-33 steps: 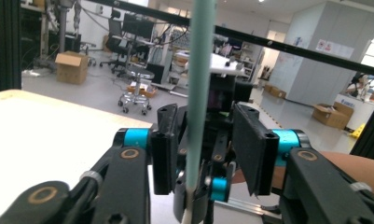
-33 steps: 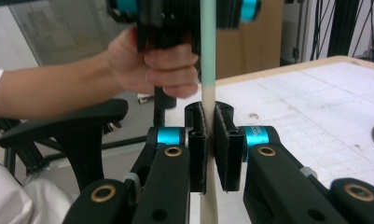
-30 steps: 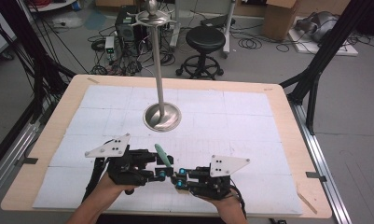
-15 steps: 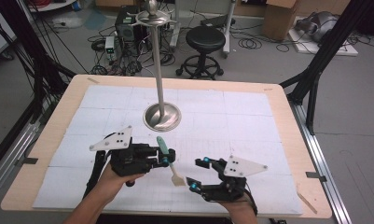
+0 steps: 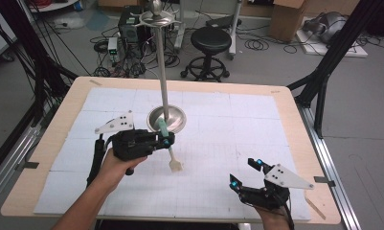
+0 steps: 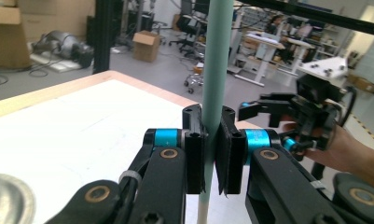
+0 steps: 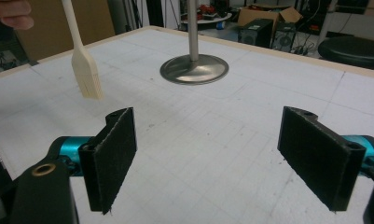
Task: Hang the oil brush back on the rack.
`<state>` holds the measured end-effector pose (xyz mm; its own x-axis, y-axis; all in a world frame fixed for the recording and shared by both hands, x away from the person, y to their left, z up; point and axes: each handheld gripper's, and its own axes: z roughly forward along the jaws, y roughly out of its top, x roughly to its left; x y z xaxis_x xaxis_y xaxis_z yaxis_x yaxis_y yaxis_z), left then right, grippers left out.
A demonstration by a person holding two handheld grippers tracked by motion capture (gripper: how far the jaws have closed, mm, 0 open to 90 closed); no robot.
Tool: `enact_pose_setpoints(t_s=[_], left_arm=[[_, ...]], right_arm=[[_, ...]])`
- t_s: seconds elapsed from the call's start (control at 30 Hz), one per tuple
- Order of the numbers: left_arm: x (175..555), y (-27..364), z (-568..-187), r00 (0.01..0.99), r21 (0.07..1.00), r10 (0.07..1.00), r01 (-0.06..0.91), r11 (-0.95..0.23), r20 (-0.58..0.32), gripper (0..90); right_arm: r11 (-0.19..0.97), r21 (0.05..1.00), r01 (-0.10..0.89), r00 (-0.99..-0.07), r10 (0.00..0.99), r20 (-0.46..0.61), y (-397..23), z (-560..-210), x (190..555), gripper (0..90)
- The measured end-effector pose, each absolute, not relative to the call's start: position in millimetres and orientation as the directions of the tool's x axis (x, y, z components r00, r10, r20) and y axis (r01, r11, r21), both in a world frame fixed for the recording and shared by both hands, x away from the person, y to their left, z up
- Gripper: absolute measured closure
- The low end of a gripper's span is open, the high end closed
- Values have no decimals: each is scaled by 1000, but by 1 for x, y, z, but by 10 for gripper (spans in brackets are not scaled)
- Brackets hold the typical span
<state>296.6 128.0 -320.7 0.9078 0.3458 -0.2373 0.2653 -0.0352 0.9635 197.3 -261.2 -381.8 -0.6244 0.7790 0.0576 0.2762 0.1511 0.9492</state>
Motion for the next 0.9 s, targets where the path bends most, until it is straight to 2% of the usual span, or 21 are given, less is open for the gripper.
enact_pose_setpoints(t_s=[0.27, 0.53, 0.9], left_arm=[[326, 137, -294, 881, 956, 403, 289, -45, -247, 830], [353, 136, -252, 882, 957, 407, 284, -58, -237, 830], [386, 126, -204, 890, 944, 409, 288, -163, -201, 831]], right_arm=[[168, 942, 291, -598, 801, 42, -266, -385, 200, 173], [163, 943, 289, -577, 816, 36, -271, -385, 200, 173], [122, 948, 294, -555, 830, 65, -283, -388, 198, 173]])
